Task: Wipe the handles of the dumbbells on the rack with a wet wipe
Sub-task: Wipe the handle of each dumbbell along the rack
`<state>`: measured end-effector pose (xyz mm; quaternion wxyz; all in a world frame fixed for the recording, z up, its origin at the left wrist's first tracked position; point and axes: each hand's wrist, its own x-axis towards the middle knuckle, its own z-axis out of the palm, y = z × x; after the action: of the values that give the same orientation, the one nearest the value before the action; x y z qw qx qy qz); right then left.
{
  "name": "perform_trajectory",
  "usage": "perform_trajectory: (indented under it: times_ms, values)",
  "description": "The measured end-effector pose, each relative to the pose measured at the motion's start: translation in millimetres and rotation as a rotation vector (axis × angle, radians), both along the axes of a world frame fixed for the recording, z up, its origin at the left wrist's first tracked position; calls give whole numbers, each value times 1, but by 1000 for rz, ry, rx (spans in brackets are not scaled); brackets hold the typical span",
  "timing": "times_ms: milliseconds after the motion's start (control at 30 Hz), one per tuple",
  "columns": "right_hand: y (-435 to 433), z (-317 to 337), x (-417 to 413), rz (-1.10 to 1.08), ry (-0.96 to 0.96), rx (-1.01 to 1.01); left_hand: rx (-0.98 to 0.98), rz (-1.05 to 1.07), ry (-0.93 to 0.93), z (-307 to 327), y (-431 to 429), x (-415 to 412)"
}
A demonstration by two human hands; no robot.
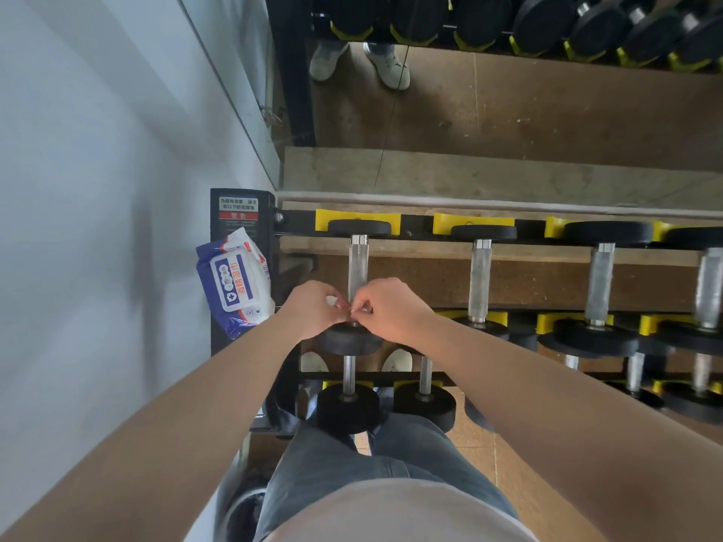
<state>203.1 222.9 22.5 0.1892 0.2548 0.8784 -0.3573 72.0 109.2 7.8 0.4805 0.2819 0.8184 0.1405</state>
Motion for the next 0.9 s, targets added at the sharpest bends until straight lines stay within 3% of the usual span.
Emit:
perform_trajectory:
  times_ms: [67,167,267,367,500,600,667,733,800,900]
  values:
    - [6,-1,-5,-142,48,-1,117,216,-48,2,5,-2]
    - [26,1,-17,-579,177,-16,203,577,-174,6,13,-10]
    - [45,-4,-24,-769,130,-138,145,581,-212,8,18,-11]
    - [38,-11,-18,-681,-101,-408,82,498,-250,6,17,-4]
    - [26,-17,-8,-316,-325,-377,61,474,-267,0,14,-2]
    - [31,-26,-14,-547,-305,-528,21,444,-279,-2,12,-5]
    - [39,-31,-25,-829,-170,-712,6,448,-309,-2,12,-6]
    - [49,-33,-36,-969,-39,-775,5,453,-322,-3,12,-6]
    - [53,-33,-37,-857,-39,-729,16,460,-323,-6,11,-5]
    - [53,-31,-22,-397,-265,-590,34,444,-341,-9,9,-4]
